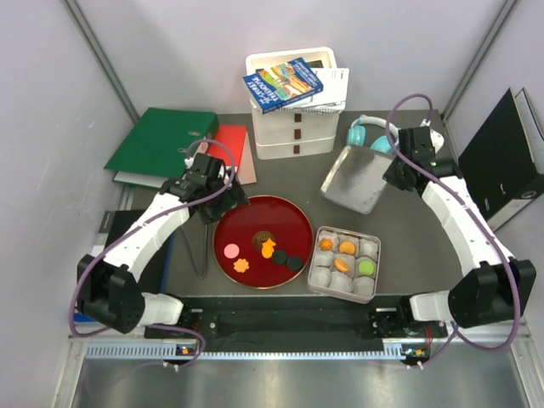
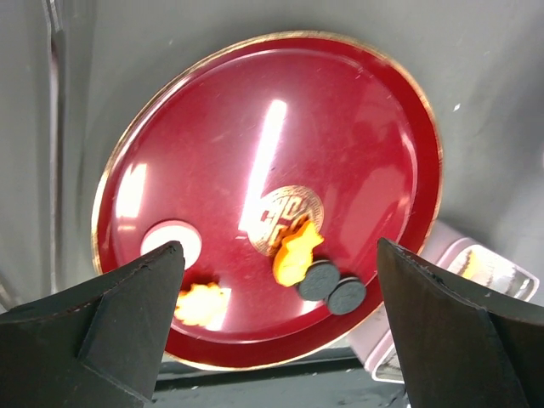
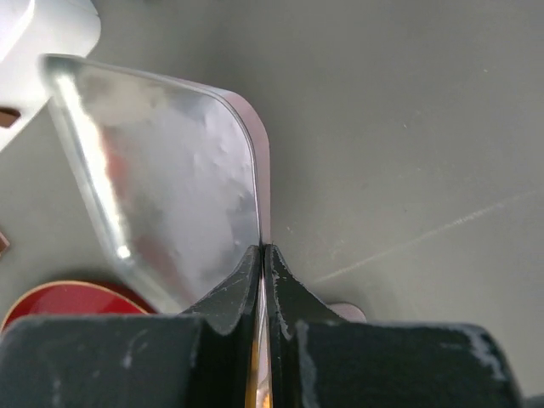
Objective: Pack the cookies
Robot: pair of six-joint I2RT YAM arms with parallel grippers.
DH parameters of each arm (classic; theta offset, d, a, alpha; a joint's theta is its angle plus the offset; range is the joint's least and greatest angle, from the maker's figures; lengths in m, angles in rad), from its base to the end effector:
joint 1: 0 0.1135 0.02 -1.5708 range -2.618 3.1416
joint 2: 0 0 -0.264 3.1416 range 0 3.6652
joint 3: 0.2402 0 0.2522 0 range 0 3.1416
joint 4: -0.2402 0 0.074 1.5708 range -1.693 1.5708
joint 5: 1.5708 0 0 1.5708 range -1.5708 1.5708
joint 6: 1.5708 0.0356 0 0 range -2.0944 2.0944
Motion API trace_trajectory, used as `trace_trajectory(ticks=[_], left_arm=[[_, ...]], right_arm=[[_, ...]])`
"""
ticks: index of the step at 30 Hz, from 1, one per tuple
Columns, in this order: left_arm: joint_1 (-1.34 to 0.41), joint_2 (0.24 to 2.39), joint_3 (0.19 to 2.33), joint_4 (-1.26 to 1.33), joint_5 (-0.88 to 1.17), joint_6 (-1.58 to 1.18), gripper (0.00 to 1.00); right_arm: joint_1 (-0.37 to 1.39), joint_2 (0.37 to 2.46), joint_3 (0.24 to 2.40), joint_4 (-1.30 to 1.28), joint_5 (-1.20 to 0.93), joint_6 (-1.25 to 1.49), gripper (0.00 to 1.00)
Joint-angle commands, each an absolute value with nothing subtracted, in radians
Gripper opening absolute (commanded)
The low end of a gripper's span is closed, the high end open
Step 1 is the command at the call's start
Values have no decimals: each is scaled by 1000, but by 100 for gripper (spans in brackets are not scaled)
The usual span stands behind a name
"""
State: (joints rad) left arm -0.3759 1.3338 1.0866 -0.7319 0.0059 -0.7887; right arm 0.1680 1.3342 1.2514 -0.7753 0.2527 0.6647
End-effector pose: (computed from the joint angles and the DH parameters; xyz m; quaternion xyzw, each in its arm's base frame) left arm 0.2523 -0.0998 0.2774 -0.1952 0.9364 -0.1627 0.2420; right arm 0.2757 0.0377 0.3276 0.2711 0.8904 0.0320 0.3643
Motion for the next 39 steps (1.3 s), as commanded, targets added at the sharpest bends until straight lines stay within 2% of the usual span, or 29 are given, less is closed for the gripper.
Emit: trace_trajectory(ticks=[1, 5, 14, 18, 22, 33, 35, 39], left_arm=[[-379, 1347, 1141, -652, 31, -833, 99], [-377, 1379, 1193, -630, 112, -819, 99], [-379, 1397, 1151, -247, 535, -795, 99], [-387, 1422, 1120, -126, 623, -805, 99], [-411, 1439, 1109, -66, 638, -792, 99], [-430, 1457, 1043, 66, 664, -801, 99], [-431, 1468, 1039, 89, 689, -810, 97], [-431, 1463, 1016, 153, 718, -836, 84]], right_arm=[[189, 1267, 1285, -828, 242, 646, 0], [224, 1206, 1261, -834, 158, 626, 0], [296, 1143, 1287, -888, -32, 603, 0], [299, 1134, 1302, -896, -92, 601, 0], [304, 1152, 1315, -891, -215, 609, 0], [344, 1164, 1385, -884, -336, 635, 0], [348, 1167, 1391, -881, -362, 640, 0], [353, 1170, 1396, -888, -365, 640, 0]])
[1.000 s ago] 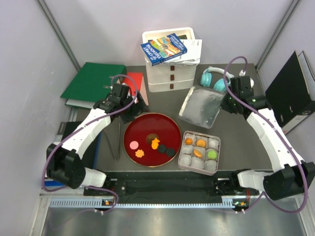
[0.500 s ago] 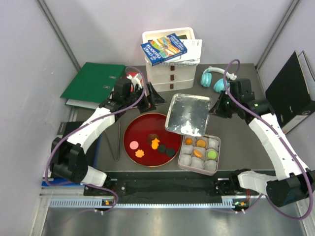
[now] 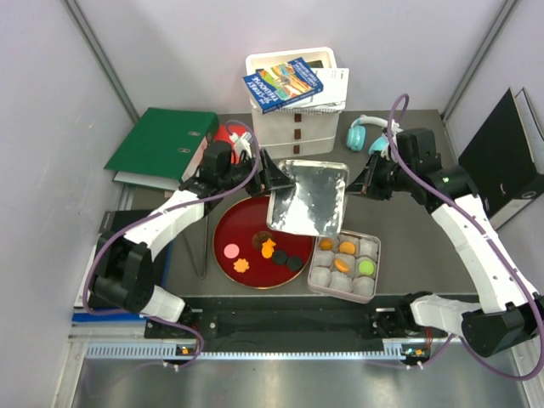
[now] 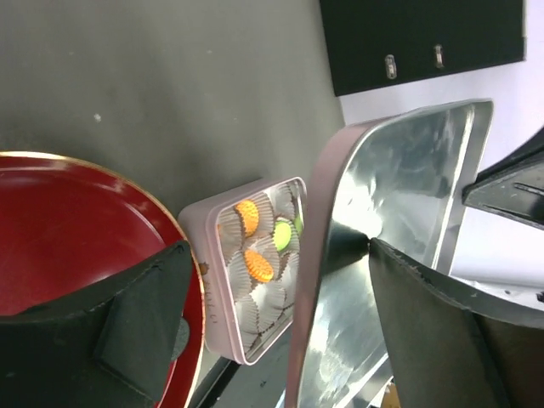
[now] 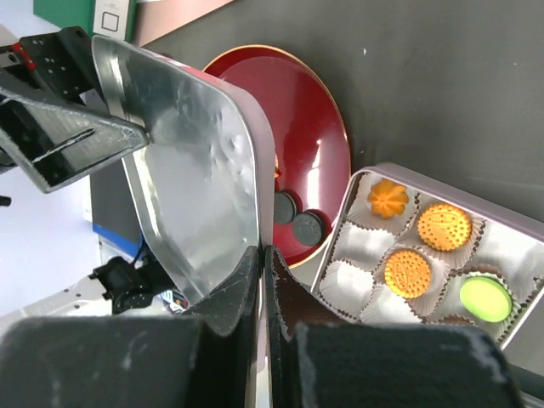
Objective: Pack the cookies
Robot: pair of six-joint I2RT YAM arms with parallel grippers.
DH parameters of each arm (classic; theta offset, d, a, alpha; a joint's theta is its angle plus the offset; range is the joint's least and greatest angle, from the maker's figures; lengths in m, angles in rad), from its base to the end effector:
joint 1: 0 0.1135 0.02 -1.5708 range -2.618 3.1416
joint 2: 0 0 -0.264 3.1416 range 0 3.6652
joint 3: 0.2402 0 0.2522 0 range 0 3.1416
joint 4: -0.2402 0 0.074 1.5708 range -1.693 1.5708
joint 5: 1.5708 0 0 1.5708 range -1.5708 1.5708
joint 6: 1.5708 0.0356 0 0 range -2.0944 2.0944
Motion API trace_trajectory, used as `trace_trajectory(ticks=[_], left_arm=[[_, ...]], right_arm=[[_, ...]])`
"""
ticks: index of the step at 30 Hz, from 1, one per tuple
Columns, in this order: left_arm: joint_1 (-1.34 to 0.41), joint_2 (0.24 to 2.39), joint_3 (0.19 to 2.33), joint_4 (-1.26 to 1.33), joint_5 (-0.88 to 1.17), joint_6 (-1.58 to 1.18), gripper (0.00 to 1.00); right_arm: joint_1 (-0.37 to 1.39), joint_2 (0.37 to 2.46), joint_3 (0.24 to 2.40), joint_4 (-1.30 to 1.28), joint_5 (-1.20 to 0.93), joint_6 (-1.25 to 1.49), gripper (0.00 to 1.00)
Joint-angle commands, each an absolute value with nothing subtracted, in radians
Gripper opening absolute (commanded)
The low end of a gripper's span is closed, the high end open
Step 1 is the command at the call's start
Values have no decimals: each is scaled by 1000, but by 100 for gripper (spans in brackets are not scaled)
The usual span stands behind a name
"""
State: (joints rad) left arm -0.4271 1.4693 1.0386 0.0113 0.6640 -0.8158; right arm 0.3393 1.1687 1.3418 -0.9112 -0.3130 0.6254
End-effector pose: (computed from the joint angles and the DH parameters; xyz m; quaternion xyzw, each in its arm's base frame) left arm 0.2950 -0.1584 0.2868 0.0210 0.8123 -0.5219 0.2593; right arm 0.2108 0.0860 0.3852 0.0664 0.9032 0.3116 0.2878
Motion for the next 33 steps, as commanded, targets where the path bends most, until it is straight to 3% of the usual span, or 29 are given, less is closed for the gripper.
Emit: trace_trajectory(ticks=[1, 3, 4, 8, 15, 19, 20, 22, 23, 27, 33], left_arm=[[-431, 1457, 1011, 178, 722, -845, 73], [-431, 1454, 996, 210, 747, -862, 62], [-433, 1453, 991, 242, 756, -870, 50], [-433, 1459, 973, 302, 793, -902, 29], [-431, 1451, 971, 327, 815, -916, 1], [-431, 1444, 976, 331, 821, -923, 0], [-431, 1442, 979, 330, 819, -926, 0], [-431, 1437, 982, 328, 819, -928, 0], [-431, 1436, 986, 325, 818, -930, 0], [-433, 1430, 1020, 258, 773, -872, 0], [-515, 1434, 1241, -253, 484, -481, 0]], right_arm=[[353, 1172, 1396, -888, -362, 637, 0], [353, 1170, 1391, -893, -364, 632, 0], [353, 1170, 1388, -893, -365, 632, 0], [353, 1175, 1376, -896, -365, 626, 0], [353, 1187, 1394, -900, -367, 617, 3], [353, 1196, 1428, -914, -367, 604, 35], [353, 1198, 1437, -917, -364, 604, 52], [353, 1204, 1466, -930, -347, 601, 68], [353, 1206, 1477, -945, -336, 601, 81], [353, 1200, 1517, -968, -270, 610, 95], [353, 1173, 1509, -986, -143, 644, 96]])
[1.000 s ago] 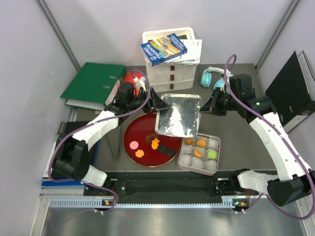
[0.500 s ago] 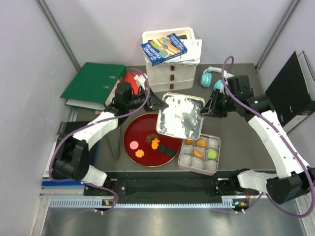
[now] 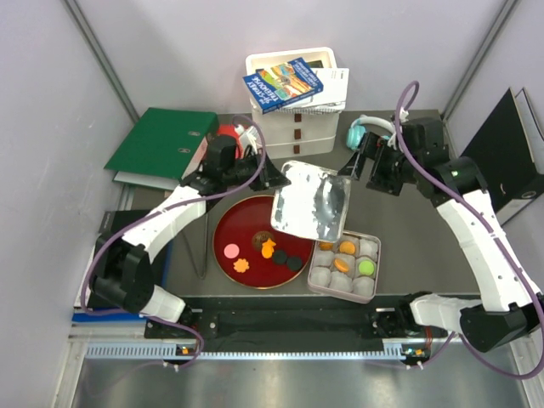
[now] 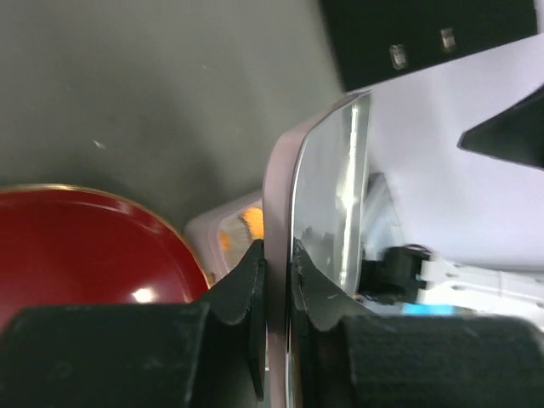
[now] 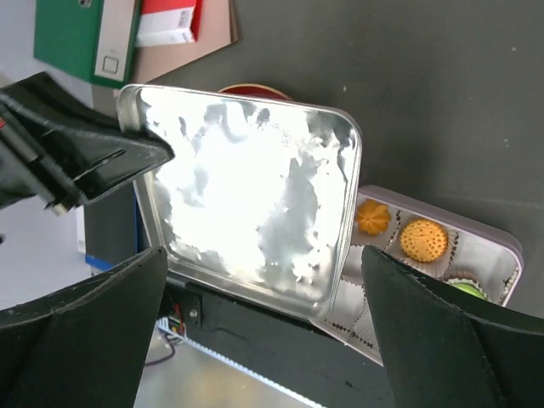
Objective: Pack the cookies
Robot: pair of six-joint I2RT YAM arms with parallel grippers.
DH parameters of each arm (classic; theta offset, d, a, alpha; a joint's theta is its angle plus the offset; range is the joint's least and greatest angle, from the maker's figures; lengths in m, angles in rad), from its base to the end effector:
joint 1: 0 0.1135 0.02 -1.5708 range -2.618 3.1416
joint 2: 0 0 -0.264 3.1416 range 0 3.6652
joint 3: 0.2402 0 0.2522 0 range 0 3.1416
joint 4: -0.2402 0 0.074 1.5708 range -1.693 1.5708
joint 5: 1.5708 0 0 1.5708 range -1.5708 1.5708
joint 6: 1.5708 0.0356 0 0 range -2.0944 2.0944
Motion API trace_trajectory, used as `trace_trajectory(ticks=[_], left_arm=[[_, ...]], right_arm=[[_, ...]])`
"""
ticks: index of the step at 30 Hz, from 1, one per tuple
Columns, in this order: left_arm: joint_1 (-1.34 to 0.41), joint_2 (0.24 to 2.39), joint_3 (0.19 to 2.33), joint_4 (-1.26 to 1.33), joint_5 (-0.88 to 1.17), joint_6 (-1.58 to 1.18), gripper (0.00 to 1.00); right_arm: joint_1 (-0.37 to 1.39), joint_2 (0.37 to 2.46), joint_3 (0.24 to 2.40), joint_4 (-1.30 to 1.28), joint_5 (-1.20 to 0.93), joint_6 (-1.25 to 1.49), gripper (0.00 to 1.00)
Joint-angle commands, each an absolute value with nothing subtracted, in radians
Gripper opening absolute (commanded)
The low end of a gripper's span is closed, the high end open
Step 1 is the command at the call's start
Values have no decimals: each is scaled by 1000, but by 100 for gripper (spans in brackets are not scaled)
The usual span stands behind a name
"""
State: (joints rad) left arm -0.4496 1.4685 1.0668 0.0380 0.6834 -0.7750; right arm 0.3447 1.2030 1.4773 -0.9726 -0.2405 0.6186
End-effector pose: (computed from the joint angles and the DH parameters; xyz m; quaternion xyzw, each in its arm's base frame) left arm 0.2937 -0.1667 0.2994 0.0620 0.7963 -0.5331 0.2790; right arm 0.2115 0.0850 0.4141 0.0726 0.8983 0.2907 0.3214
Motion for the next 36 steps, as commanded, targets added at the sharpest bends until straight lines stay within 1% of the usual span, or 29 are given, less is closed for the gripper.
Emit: trace_trajectory(ticks=[1, 3, 4, 6, 7, 9, 11, 12, 13, 14, 15, 16, 17, 18, 20, 22, 23, 24, 25, 26, 28, 29, 30, 32, 36], left_arm=[[-534, 1434, 1267, -294, 351, -441, 0], [-592, 1427, 1330, -380, 217, -349, 0], [-612, 1414, 1345, -399, 107, -324, 0], [-676, 1401, 1380, -420, -25, -251, 0], [-705, 1385, 1388, -422, -167, -223, 0], [-802, 1374, 1405, -416, -294, -128, 0], [-900, 1377, 1401, -402, -517, -60, 0], [-926, 1385, 1394, -394, -590, -10, 0], [-954, 1387, 1387, -367, -659, 36, 0], [-1015, 1382, 1362, -345, -792, 70, 0], [-1046, 1367, 1341, -310, -848, 160, 0], [-1077, 1358, 1315, -173, -903, 217, 0], [-1135, 1348, 1254, -99, -964, 282, 0], [-1156, 1335, 1223, -10, -1029, 430, 0], [-1213, 1344, 1163, 197, -1093, 556, 0], [-1239, 1377, 1138, 288, -1146, 722, 0], [-1268, 1391, 1100, 445, -1158, 795, 0], [-1287, 1420, 1079, 536, -1172, 968, 0], [-1302, 1436, 1028, 661, -1166, 1065, 0], [-1328, 1454, 1005, 872, -1155, 1248, 0], [-1351, 1515, 957, 1079, -1117, 1412, 0], [-1356, 1537, 945, 1148, -1102, 1546, 0], [-1359, 1583, 936, 1290, -1088, 1609, 0], [-1368, 1623, 910, 1406, -1036, 1749, 0], [-1391, 1641, 873, 1425, -979, 1785, 0]], right_arm=[[351, 1175, 1511, -988, -120, 653, 96], [348, 1170, 1516, -996, -94, 661, 95], [345, 1169, 1522, -996, -81, 669, 95], [325, 1166, 1528, -993, -84, 673, 95], [316, 1167, 1535, -996, -104, 679, 95], [289, 1175, 1534, -994, -135, 687, 95], [252, 1177, 1523, -989, -187, 703, 95], [242, 1172, 1516, -983, -214, 712, 95], [230, 1170, 1505, -977, -221, 716, 95], [229, 1169, 1500, -970, -225, 721, 95], [227, 1169, 1497, -968, -232, 726, 94], [227, 1169, 1493, -966, -236, 729, 94], [227, 1170, 1490, -959, -242, 730, 93], [227, 1175, 1488, -956, -261, 730, 93], [227, 1190, 1479, -937, -300, 730, 93], [227, 1207, 1459, -893, -371, 741, 93], [227, 1213, 1450, -873, -389, 752, 93], [227, 1222, 1444, -856, -417, 761, 93], [227, 1229, 1437, -842, -428, 764, 93], [227, 1242, 1431, -830, -440, 768, 93], [227, 1255, 1416, -799, -465, 778, 94], [227, 1267, 1410, -781, -478, 781, 93], [227, 1273, 1405, -770, -498, 785, 93], [227, 1285, 1407, -741, -511, 787, 94], [225, 1293, 1410, -677, -541, 802, 94]])
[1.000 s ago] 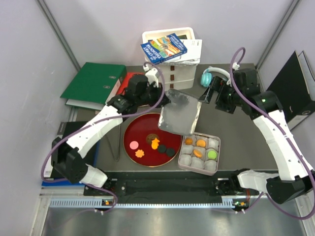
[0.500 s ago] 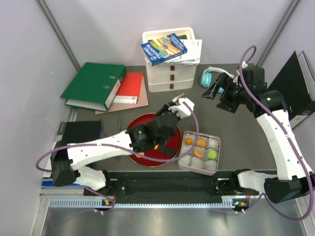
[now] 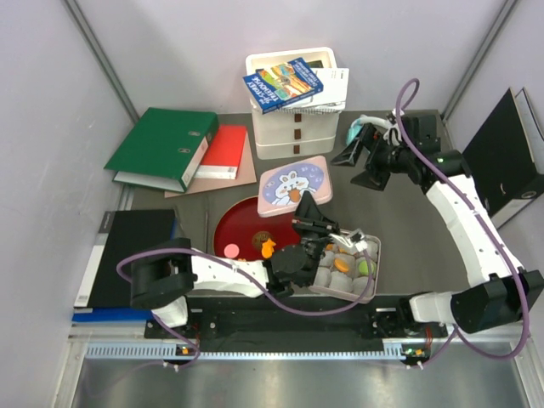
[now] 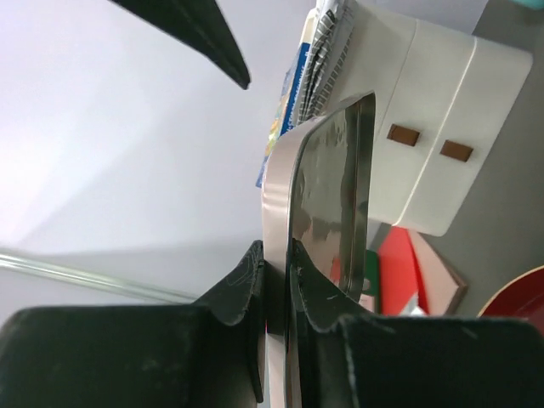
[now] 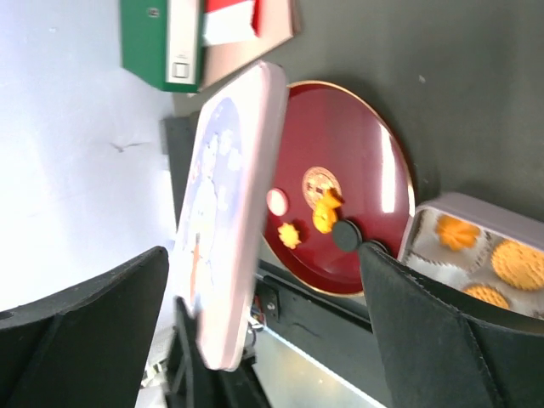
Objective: Pack the cookies
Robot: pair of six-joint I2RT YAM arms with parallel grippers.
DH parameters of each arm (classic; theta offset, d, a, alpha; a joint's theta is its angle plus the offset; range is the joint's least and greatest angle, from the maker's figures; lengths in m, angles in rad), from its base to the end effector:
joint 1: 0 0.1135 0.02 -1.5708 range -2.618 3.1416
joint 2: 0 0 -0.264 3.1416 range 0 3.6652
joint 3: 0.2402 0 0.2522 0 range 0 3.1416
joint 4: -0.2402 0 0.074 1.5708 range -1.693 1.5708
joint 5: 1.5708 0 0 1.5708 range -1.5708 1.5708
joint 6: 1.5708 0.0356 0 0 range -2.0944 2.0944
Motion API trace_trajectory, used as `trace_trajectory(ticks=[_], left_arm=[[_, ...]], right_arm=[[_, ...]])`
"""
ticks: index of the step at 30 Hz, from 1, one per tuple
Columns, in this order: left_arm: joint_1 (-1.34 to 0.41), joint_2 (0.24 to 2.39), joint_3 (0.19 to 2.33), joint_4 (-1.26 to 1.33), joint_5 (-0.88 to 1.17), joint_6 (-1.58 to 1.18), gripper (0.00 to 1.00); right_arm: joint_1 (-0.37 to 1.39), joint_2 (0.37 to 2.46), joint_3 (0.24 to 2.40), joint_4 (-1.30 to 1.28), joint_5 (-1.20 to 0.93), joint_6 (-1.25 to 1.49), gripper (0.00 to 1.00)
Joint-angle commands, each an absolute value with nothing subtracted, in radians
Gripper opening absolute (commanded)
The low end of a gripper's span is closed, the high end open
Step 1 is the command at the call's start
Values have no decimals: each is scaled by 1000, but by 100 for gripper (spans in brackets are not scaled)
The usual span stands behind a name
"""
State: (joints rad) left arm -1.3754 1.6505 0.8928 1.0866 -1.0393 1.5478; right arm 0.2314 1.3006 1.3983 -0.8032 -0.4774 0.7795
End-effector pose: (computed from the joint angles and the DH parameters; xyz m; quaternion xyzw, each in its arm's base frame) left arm 0.0975 -0.3347 0.2816 0.4580 0.4565 0.3486 0.6785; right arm 0.2570 0.0774 0.3830 0.1433 0.8760 0.3851 0.2525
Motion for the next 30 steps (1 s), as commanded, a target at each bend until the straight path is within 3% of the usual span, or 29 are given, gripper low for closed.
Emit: trace_trajectory(ticks=[1, 17, 21, 25, 26, 27, 30], left_arm=[[-1394, 1647, 867, 1452, -971, 1801, 0], [-1437, 1706, 865, 1503, -916, 1855, 0], [-1442, 1704, 865, 1506, -917, 1850, 0], [-1440, 1694, 853, 1509, -925, 1842, 0], [-1439, 1692, 853, 1514, -927, 1841, 0], [-1439, 1692, 853, 1519, -931, 1841, 0], [-1437, 1686, 853, 1523, -948, 1832, 2]], right_arm=[[225, 1298, 1411, -669, -551, 802, 93], [284, 1407, 1373, -624, -653, 715, 74], [284, 1416, 1355, -600, -644, 724, 51], [284, 1417, 1336, -583, -660, 736, 42], [284, 1411, 1333, -584, -655, 733, 35], [284, 1407, 1330, -587, -650, 732, 21], [284, 1391, 1325, -598, -643, 729, 2]])
